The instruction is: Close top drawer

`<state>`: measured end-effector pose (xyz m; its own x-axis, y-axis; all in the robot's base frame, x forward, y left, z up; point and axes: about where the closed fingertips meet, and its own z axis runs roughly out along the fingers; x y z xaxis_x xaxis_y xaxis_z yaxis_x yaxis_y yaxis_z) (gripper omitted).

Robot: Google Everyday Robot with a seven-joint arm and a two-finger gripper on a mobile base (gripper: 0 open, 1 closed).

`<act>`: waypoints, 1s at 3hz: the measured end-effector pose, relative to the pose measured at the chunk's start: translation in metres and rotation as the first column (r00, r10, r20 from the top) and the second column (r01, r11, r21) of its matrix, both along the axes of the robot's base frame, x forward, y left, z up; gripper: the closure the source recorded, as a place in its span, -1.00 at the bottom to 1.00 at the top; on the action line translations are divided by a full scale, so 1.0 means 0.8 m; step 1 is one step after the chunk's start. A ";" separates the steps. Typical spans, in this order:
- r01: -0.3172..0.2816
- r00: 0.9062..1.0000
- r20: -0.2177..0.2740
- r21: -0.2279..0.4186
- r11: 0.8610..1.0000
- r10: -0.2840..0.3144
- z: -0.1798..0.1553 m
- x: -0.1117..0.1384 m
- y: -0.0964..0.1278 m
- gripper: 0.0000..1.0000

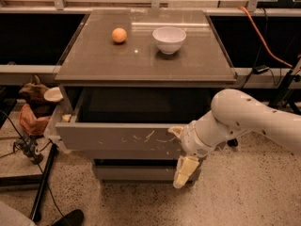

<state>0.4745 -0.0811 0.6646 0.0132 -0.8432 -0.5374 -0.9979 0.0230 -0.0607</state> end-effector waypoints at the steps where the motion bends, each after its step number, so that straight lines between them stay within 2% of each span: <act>1: -0.012 0.999 0.031 -0.016 1.000 0.013 -0.009 0.021 0.003 -1.00; 2: -0.032 0.997 0.072 -0.033 0.999 0.034 -0.013 0.051 0.009 -1.00; 3: -0.032 0.997 0.072 -0.033 0.999 0.034 -0.013 0.051 0.009 -1.00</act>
Offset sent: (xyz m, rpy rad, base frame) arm 0.1253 0.0212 -0.0177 -0.0843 -0.2048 0.0895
